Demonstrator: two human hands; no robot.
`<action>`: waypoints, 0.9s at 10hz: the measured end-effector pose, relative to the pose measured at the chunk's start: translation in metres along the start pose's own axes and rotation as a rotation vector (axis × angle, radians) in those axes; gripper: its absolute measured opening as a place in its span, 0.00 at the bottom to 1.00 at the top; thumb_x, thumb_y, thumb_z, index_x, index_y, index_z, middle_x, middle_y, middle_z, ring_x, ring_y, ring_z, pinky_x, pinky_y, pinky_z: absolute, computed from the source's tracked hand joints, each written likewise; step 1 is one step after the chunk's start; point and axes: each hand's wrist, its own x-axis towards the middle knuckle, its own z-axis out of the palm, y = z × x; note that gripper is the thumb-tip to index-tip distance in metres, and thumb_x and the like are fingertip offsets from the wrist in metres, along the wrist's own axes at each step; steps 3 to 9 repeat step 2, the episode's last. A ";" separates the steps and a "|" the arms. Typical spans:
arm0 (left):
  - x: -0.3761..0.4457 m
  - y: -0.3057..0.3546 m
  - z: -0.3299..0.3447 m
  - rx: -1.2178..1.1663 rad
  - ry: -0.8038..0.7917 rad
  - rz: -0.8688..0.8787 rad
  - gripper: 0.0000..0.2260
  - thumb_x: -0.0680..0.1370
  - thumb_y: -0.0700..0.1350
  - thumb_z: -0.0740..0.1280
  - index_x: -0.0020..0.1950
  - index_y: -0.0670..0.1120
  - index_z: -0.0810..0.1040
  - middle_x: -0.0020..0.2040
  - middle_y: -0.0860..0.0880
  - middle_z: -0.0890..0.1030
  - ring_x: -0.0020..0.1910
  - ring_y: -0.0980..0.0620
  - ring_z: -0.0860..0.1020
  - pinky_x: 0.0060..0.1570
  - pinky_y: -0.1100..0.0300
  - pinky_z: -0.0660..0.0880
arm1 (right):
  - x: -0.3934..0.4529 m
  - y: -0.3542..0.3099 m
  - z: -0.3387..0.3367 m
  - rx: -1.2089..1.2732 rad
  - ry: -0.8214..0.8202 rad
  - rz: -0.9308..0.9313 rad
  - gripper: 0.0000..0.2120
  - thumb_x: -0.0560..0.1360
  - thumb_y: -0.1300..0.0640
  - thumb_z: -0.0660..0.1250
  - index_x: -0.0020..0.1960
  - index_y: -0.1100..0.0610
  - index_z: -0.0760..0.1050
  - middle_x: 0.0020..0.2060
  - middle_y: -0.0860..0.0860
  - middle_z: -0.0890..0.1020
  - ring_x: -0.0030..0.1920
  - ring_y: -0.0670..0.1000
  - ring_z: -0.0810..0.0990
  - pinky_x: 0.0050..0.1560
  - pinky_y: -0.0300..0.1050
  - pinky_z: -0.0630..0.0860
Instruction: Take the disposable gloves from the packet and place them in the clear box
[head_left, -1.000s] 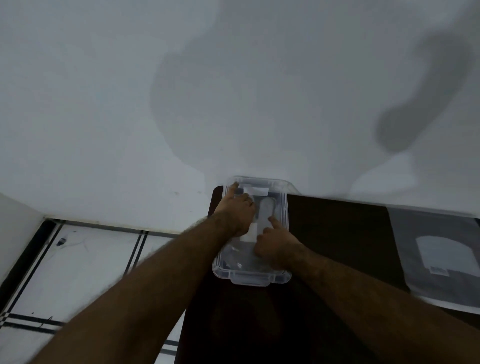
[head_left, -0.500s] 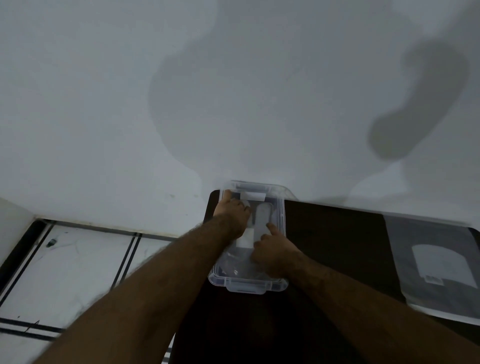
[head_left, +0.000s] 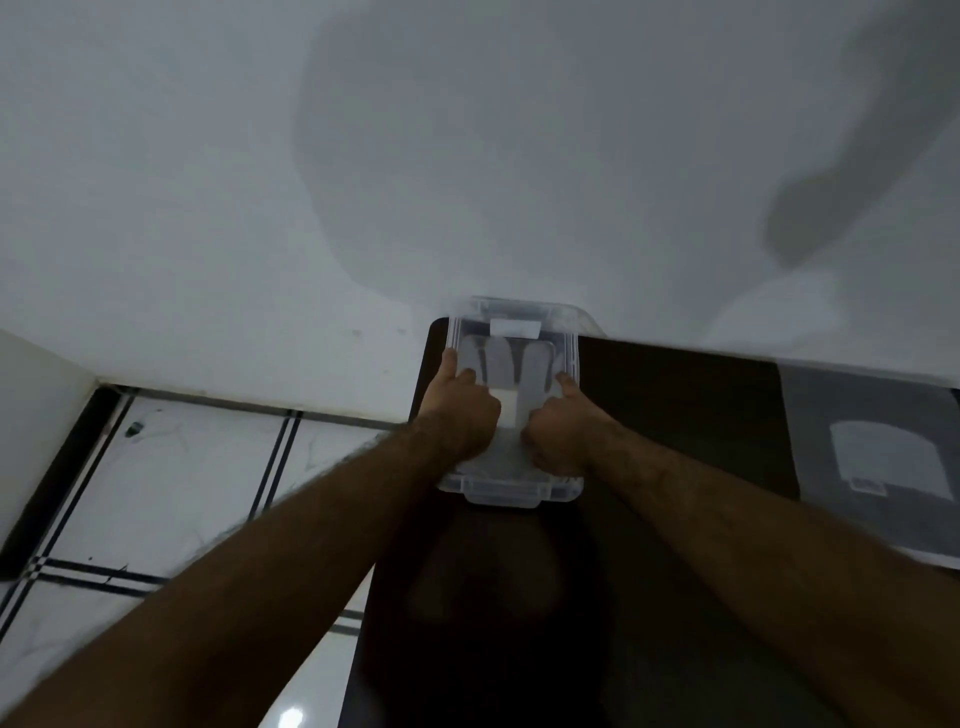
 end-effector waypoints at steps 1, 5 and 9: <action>-0.016 0.004 -0.001 -0.050 -0.001 0.007 0.12 0.83 0.50 0.64 0.61 0.50 0.83 0.60 0.47 0.85 0.69 0.42 0.76 0.79 0.29 0.50 | -0.009 0.002 -0.001 0.026 0.052 -0.026 0.14 0.83 0.47 0.64 0.64 0.50 0.82 0.61 0.52 0.84 0.69 0.57 0.79 0.79 0.76 0.43; -0.031 0.006 -0.012 -0.155 0.069 -0.072 0.12 0.80 0.45 0.64 0.63 0.49 0.81 0.62 0.48 0.83 0.69 0.43 0.76 0.79 0.31 0.53 | -0.026 0.005 -0.011 0.113 0.178 0.044 0.14 0.84 0.46 0.62 0.62 0.48 0.82 0.57 0.49 0.85 0.67 0.54 0.79 0.81 0.72 0.42; -0.031 0.006 -0.012 -0.155 0.069 -0.072 0.12 0.80 0.45 0.64 0.63 0.49 0.81 0.62 0.48 0.83 0.69 0.43 0.76 0.79 0.31 0.53 | -0.026 0.005 -0.011 0.113 0.178 0.044 0.14 0.84 0.46 0.62 0.62 0.48 0.82 0.57 0.49 0.85 0.67 0.54 0.79 0.81 0.72 0.42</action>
